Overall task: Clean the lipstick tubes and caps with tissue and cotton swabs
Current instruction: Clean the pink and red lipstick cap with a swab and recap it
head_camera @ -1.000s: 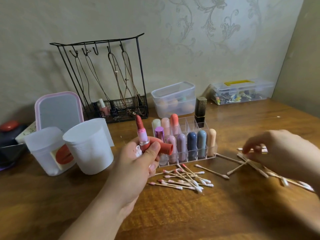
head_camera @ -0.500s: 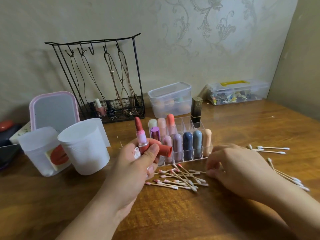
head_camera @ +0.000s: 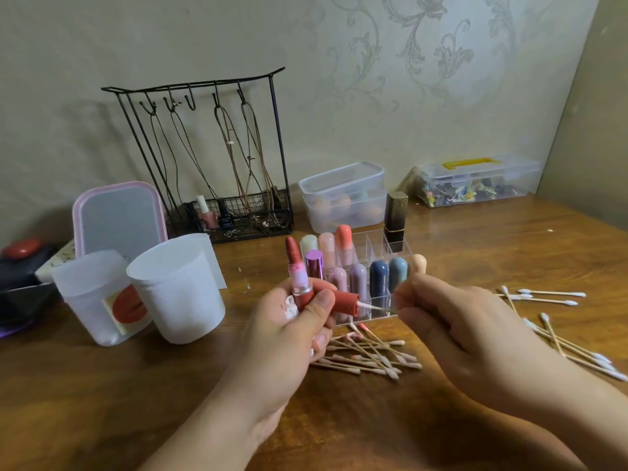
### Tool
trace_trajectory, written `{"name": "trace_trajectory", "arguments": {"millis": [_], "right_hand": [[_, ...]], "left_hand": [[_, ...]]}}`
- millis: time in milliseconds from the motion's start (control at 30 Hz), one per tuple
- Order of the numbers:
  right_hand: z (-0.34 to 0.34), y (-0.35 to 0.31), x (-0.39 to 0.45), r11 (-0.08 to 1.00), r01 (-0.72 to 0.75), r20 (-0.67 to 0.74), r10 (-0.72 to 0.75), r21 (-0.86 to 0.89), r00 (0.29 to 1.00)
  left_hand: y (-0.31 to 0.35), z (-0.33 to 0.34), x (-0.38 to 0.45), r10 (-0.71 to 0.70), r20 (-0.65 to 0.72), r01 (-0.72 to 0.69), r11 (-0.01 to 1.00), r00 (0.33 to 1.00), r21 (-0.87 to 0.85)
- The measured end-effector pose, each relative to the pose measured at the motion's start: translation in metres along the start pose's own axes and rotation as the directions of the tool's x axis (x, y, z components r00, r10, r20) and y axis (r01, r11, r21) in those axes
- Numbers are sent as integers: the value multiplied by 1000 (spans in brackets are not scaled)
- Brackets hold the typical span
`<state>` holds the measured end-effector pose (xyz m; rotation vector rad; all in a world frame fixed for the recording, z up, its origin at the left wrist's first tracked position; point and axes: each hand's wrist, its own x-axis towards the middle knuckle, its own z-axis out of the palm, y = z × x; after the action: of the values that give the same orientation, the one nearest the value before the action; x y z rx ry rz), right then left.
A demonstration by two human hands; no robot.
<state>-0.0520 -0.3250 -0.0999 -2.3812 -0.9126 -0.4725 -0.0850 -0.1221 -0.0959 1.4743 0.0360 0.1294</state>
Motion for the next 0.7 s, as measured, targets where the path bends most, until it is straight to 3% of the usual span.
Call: {"name": "trace_trajectory", "arguments": {"millis": [167,233,333,433,700], "right_hand": [[12,-6,0,989,23,-10,-24,-149,1000],[13,-9,-1,997,58,40,-56,-50,998],[10,-10,0,992,47,-48,-41,119,998],[15,-12,1,990,56,14,-58,132,998],[17,-15,1,983,16,-18,-13,181,1000]], "left_hand": [[-3,3,-3,89,-17,-84,982,996,169],[-4,5,-3,152,-61,-132,958,987,255],[-3,4,-4,162,-67,-135,944,984,303],[-2,5,-4,172,-39,-152,937,984,313],[0,4,-5,187,-31,-163,918,982,361]]}}
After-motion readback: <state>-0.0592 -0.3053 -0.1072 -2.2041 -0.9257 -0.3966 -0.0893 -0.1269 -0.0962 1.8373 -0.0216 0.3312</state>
